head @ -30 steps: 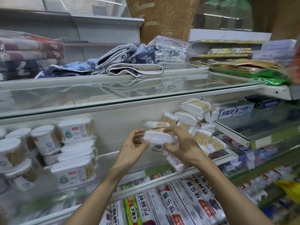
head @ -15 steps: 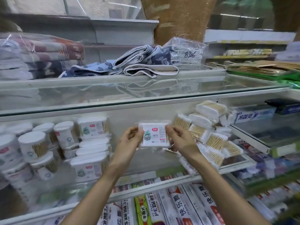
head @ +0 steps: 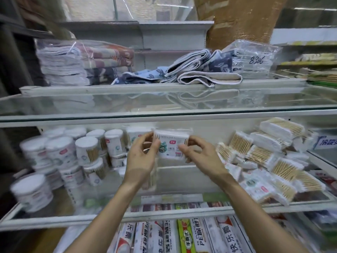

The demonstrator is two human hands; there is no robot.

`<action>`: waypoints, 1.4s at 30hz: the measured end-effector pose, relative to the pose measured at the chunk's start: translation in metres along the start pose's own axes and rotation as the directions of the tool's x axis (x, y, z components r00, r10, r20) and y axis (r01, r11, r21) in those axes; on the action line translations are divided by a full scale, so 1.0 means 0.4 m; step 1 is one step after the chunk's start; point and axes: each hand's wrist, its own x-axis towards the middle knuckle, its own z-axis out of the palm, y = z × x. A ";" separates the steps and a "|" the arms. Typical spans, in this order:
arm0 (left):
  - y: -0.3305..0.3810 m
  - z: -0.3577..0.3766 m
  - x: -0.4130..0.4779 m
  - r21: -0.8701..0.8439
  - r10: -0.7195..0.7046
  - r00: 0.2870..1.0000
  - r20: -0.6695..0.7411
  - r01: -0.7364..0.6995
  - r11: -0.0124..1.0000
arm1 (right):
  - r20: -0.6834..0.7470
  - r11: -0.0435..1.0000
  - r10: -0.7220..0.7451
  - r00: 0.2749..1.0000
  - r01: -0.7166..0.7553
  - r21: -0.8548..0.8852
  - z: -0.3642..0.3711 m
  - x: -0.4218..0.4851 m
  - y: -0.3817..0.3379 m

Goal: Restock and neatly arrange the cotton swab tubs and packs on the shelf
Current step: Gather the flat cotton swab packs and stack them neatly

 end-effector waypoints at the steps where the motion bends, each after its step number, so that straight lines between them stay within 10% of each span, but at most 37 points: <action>1: -0.004 -0.021 0.005 0.028 0.008 0.999 -0.033 -0.007 1.000 | 0.002 1.000 -0.006 1.000 0.006 -0.016 0.026 0.012 0.001; 24: -0.043 -0.166 0.049 0.386 -0.051 0.996 -0.072 0.075 0.919 | 0.073 0.975 0.012 0.997 0.005 -0.224 0.241 0.119 0.006; 32: -0.014 -0.161 0.016 0.360 0.213 0.953 -0.216 -0.125 0.925 | -0.053 0.994 0.009 0.999 -0.014 -0.105 0.185 0.100 -0.015; 35: 0.008 -0.132 0.006 0.243 0.277 0.945 -0.177 -0.231 0.942 | -0.151 1.000 0.009 0.988 -0.009 -0.001 0.153 0.091 -0.009; 42: 0.030 0.041 -0.038 -0.275 0.029 0.988 0.149 0.014 0.961 | -0.146 0.996 0.053 0.988 -0.041 0.084 0.028 0.037 0.024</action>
